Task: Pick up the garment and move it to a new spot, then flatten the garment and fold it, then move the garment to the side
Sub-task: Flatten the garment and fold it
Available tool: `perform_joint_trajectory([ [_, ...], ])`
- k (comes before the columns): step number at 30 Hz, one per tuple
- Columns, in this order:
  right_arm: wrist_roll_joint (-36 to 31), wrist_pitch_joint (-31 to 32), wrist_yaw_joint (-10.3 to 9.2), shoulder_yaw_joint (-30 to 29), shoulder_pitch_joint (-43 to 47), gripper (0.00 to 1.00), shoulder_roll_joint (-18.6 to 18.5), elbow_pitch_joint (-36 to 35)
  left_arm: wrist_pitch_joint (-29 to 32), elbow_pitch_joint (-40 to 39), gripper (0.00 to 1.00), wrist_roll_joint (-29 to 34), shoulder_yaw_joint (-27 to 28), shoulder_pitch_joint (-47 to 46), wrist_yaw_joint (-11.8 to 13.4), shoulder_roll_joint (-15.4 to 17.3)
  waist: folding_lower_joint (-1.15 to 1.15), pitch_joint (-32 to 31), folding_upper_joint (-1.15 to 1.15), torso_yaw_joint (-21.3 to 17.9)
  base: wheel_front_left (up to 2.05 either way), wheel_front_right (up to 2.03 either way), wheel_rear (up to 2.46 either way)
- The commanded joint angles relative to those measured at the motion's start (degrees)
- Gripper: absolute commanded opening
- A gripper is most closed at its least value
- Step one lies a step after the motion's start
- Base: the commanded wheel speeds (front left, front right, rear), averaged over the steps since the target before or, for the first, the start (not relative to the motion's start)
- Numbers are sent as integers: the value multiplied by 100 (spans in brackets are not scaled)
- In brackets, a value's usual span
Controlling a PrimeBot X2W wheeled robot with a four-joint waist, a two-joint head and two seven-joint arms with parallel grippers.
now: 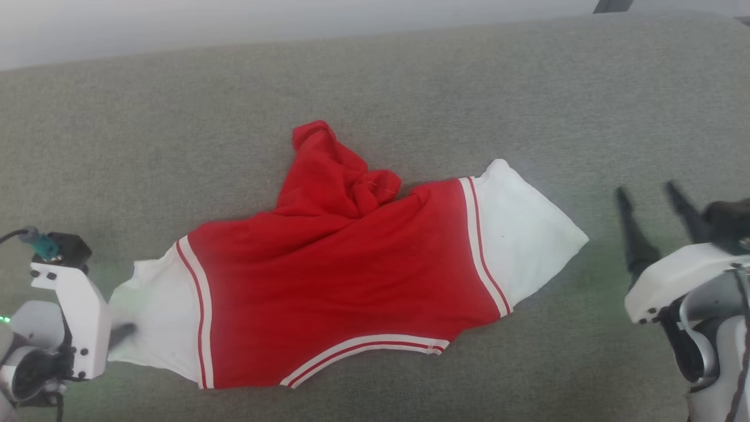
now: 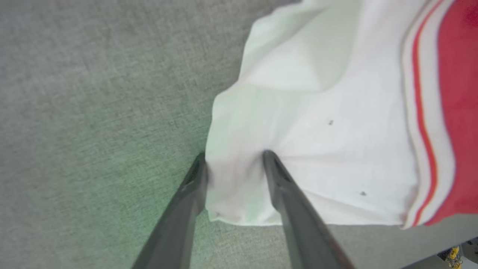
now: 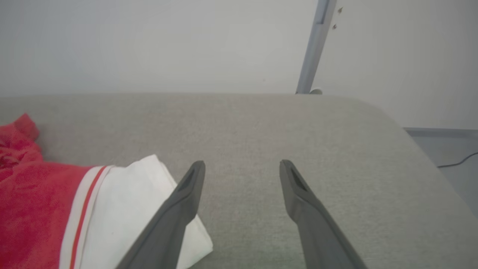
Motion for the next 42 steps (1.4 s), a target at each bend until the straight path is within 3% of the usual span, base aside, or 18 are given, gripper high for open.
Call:
perform_joint_trajectory([
  [1, 197, 285, -2, 150, -2, 100, -134, 30, 78, 151, 0, 50, -229, 257, -17, -217, 0, 56, -1, 50, 0, 0, 0],
  [10, 1275, 2323, -1, 1229, -491, 100, -973, 457, -91, 10, 0, 213, -262, -208, -109, -555, 0, 341, -1, 349, 0, 0, 0],
  [18, 1569, 3424, 0, 1774, -885, 100, -1211, 1250, -196, 74, 0, 260, -345, -483, -232, -848, 0, 483, -1, 570, 0, 0, 0],
  [19, 1618, 3579, 0, 1909, -897, 68, -1248, 1330, -205, 94, 0, 282, -361, -513, -250, -875, 0, 489, -1, 592, 0, 0, 0],
  [20, 1695, 3675, 0, 1959, -911, 0, -1265, 1403, -218, 120, 0, 299, -379, -527, -264, -907, 0, 488, -1, 618, 0, 0, 0],
  [25, 1966, 3722, 0, 1771, -1141, 0, -1358, 1425, -289, 224, 0, 229, -258, -758, -239, -986, 0, 323, -1, 713, 0, 0, 0],
  [31, 2411, 3671, 0, 1319, -1495, 0, -1338, 923, -33, -101, 0, 318, -105, -1357, -120, -753, 0, -239, -1, 781, 0, 0, 0],
  [37, 2625, 3725, 0, 971, -1948, 0, -1110, 416, 307, -427, 0, 383, -1, -2100, -33, -759, 0, -836, -1, 799, 0, 0, 0],
  [42, 2398, 3504, 1, 507, -2657, 0, -738, 354, 371, -472, 0, 511, 136, -2806, -7, -804, 0, -1193, -1, 796, 0, 0, 0],
])
